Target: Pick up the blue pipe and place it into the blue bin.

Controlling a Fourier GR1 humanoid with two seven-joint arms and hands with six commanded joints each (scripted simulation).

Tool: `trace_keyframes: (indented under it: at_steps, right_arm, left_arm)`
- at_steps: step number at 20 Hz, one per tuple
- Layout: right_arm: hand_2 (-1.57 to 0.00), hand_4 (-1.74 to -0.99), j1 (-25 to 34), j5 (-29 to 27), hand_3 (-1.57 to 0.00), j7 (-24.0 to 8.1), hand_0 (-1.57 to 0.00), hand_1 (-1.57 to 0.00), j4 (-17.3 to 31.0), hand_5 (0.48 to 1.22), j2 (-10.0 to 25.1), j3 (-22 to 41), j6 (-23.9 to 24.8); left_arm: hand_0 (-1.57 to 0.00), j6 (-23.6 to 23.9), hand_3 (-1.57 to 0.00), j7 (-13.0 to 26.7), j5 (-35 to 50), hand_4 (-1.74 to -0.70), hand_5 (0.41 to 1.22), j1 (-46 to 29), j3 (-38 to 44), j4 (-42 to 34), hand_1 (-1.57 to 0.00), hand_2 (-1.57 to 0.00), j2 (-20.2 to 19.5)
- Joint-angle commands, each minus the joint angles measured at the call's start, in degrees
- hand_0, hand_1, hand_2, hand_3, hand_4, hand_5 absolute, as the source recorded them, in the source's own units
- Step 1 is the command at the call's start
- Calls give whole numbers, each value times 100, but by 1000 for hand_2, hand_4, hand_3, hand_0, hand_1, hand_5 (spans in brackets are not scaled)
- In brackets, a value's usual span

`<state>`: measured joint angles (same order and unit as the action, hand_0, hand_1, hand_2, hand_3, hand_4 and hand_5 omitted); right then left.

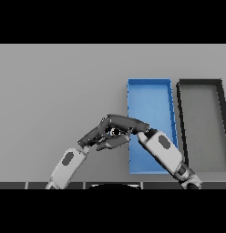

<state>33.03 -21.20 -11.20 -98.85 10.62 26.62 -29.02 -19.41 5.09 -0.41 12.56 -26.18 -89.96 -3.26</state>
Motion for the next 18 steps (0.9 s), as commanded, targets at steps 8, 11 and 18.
trace_keyframes:
  at_steps: [8, 11, 18]
  right_arm:
    - [-1556, -1490, 101, -461, -1549, -149, -1556, -1555, -67, 1199, 283, 201, 449]
    - [-1563, -1493, 89, -512, -1560, -190, -1563, -1563, -136, 1210, 298, 247, 422]
    - [-1569, -1493, 138, -349, -1569, -227, -1569, -1569, -85, 1219, 258, 241, 465]
  left_arm:
    - [-592, -459, -546, -540, -806, -1216, 1221, 94, -10, -17, -554, -500, -252]
    - [-303, -585, -279, -930, -1119, -1041, 1020, 15, 16, 20, -283, -255, -261]
    - [-63, -506, -58, -690, -1206, -887, 638, 71, 152, 28, -59, -53, -180]
